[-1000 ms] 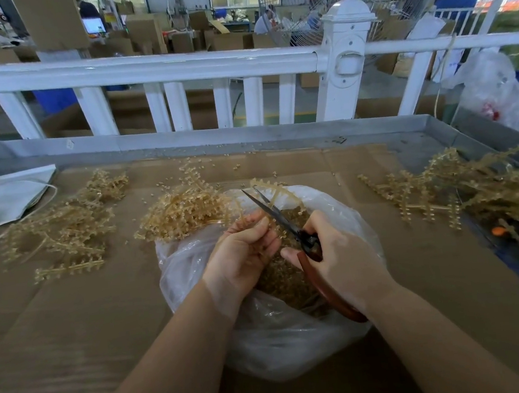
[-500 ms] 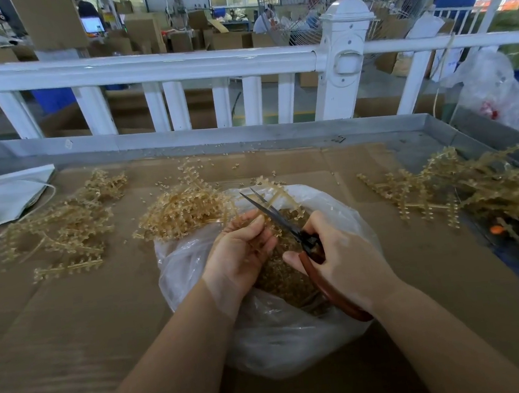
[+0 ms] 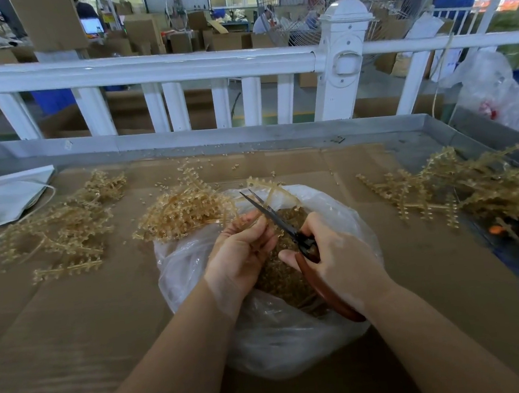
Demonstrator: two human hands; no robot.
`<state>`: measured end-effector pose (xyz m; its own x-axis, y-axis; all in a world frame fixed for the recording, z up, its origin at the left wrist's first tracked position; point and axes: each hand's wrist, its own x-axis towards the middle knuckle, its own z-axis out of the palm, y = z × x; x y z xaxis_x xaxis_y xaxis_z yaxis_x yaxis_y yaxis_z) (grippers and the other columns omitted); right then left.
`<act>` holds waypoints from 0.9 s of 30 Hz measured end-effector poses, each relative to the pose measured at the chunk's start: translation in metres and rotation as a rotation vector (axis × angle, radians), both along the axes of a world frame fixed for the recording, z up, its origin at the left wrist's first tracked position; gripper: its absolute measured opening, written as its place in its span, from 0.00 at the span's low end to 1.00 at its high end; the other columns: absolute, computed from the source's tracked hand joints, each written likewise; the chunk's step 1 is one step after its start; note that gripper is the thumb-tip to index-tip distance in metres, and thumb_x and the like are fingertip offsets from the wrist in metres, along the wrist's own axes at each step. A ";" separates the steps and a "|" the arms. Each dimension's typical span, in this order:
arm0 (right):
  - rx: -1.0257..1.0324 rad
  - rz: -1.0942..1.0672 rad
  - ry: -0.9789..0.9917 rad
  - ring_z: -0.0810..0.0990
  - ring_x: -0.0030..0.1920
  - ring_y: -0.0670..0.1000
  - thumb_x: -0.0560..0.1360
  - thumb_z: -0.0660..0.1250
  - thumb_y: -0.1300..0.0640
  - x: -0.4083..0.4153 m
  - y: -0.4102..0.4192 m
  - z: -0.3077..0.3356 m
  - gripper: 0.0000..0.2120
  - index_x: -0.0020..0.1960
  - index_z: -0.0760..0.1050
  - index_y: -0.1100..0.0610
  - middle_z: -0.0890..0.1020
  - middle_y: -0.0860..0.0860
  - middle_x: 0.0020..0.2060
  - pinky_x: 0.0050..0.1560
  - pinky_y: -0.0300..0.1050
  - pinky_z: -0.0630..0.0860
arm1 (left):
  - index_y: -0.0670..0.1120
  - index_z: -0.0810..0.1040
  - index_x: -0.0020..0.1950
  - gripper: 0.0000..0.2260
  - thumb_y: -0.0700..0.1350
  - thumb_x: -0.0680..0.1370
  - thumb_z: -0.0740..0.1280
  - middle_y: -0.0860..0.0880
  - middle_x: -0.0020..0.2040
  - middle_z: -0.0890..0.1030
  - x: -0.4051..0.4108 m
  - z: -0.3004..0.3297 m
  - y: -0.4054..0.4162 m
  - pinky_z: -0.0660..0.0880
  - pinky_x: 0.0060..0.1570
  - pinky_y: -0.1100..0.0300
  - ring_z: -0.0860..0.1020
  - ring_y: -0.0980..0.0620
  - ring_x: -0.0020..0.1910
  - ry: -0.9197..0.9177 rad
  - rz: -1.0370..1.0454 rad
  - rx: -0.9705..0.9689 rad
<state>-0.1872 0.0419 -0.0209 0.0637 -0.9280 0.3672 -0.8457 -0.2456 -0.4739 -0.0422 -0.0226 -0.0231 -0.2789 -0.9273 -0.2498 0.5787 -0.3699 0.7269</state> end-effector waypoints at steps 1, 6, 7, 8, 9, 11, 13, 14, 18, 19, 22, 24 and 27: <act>-0.001 0.002 -0.001 0.70 0.29 0.39 0.74 0.64 0.40 0.000 0.000 0.000 0.15 0.45 0.64 0.49 0.69 0.42 0.29 0.30 0.31 0.67 | 0.44 0.76 0.43 0.08 0.32 0.76 0.63 0.49 0.30 0.80 0.000 0.000 0.000 0.78 0.32 0.64 0.79 0.56 0.27 -0.002 -0.002 0.009; 0.006 0.019 -0.015 0.69 0.27 0.39 0.75 0.65 0.42 -0.001 -0.002 0.001 0.14 0.46 0.65 0.52 0.69 0.42 0.29 0.33 0.30 0.69 | 0.45 0.75 0.42 0.09 0.32 0.76 0.62 0.50 0.29 0.79 0.000 0.000 -0.002 0.78 0.31 0.64 0.78 0.56 0.26 0.002 -0.020 0.036; 0.010 0.023 -0.016 0.69 0.27 0.40 0.76 0.65 0.43 -0.001 -0.002 0.002 0.14 0.47 0.66 0.52 0.69 0.42 0.29 0.32 0.30 0.69 | 0.45 0.75 0.42 0.09 0.32 0.76 0.62 0.50 0.28 0.79 0.000 0.001 -0.002 0.78 0.31 0.63 0.78 0.55 0.26 0.001 -0.022 0.040; 0.012 0.024 -0.017 0.69 0.27 0.40 0.76 0.64 0.43 -0.001 -0.003 0.002 0.14 0.47 0.66 0.52 0.69 0.42 0.29 0.32 0.30 0.69 | 0.45 0.75 0.42 0.09 0.32 0.76 0.62 0.50 0.28 0.79 0.000 0.001 -0.001 0.78 0.32 0.63 0.78 0.56 0.26 0.002 -0.028 0.041; 0.010 0.024 -0.018 0.69 0.27 0.39 0.76 0.64 0.44 -0.001 -0.003 0.002 0.13 0.47 0.66 0.52 0.70 0.42 0.29 0.32 0.30 0.69 | 0.45 0.75 0.42 0.09 0.32 0.76 0.62 0.50 0.28 0.79 0.000 0.001 -0.001 0.78 0.31 0.64 0.78 0.56 0.26 0.007 -0.034 0.042; 0.005 0.027 -0.011 0.69 0.28 0.39 0.77 0.64 0.45 -0.002 -0.004 0.001 0.12 0.47 0.65 0.51 0.70 0.41 0.30 0.31 0.30 0.69 | 0.45 0.75 0.41 0.09 0.32 0.77 0.62 0.50 0.27 0.79 0.001 0.002 -0.001 0.78 0.31 0.64 0.78 0.56 0.25 0.018 -0.045 0.045; 0.006 0.032 0.000 0.70 0.29 0.38 0.77 0.64 0.45 -0.002 -0.004 0.001 0.11 0.47 0.65 0.50 0.71 0.41 0.31 0.31 0.30 0.69 | 0.45 0.75 0.42 0.09 0.32 0.77 0.62 0.50 0.27 0.78 0.002 0.002 0.000 0.78 0.30 0.63 0.77 0.55 0.25 0.018 -0.048 0.053; 0.009 0.034 0.006 0.71 0.30 0.38 0.77 0.64 0.45 -0.002 -0.004 0.000 0.11 0.47 0.64 0.49 0.72 0.42 0.32 0.31 0.31 0.69 | 0.45 0.74 0.43 0.09 0.32 0.77 0.61 0.49 0.27 0.78 0.003 0.001 -0.001 0.78 0.31 0.63 0.77 0.55 0.26 0.017 -0.044 0.058; 0.017 0.051 0.023 0.74 0.33 0.39 0.77 0.63 0.44 -0.003 -0.001 0.001 0.11 0.47 0.63 0.47 0.76 0.44 0.36 0.34 0.31 0.69 | 0.45 0.75 0.44 0.07 0.34 0.72 0.65 0.49 0.29 0.78 0.005 0.003 0.000 0.76 0.34 0.60 0.77 0.55 0.28 0.030 -0.036 0.040; 0.020 0.059 0.017 0.73 0.32 0.38 0.77 0.63 0.44 -0.003 -0.001 0.002 0.11 0.47 0.63 0.47 0.75 0.43 0.35 0.33 0.30 0.68 | 0.45 0.75 0.44 0.07 0.35 0.69 0.66 0.50 0.29 0.78 0.006 0.004 0.001 0.76 0.33 0.61 0.77 0.55 0.28 0.036 -0.038 0.032; 0.038 0.068 -0.024 0.73 0.32 0.37 0.75 0.65 0.42 -0.005 0.002 0.005 0.13 0.47 0.64 0.47 0.71 0.41 0.32 0.34 0.30 0.67 | 0.46 0.75 0.40 0.07 0.34 0.72 0.66 0.50 0.28 0.78 0.004 0.006 0.002 0.75 0.29 0.66 0.76 0.56 0.26 0.027 0.023 0.036; 0.052 0.070 -0.031 0.74 0.35 0.35 0.74 0.66 0.40 -0.008 0.005 0.008 0.13 0.48 0.65 0.46 0.72 0.40 0.33 0.36 0.29 0.68 | 0.46 0.73 0.38 0.10 0.33 0.75 0.64 0.50 0.28 0.77 0.003 0.008 0.000 0.74 0.27 0.67 0.76 0.56 0.26 0.026 0.110 0.056; 0.061 0.054 -0.040 0.75 0.39 0.36 0.74 0.66 0.42 -0.011 0.008 0.013 0.12 0.49 0.67 0.47 0.76 0.41 0.38 0.39 0.28 0.70 | 0.45 0.72 0.39 0.10 0.32 0.76 0.64 0.50 0.29 0.78 0.003 0.012 -0.001 0.74 0.25 0.67 0.76 0.57 0.25 0.010 0.184 0.046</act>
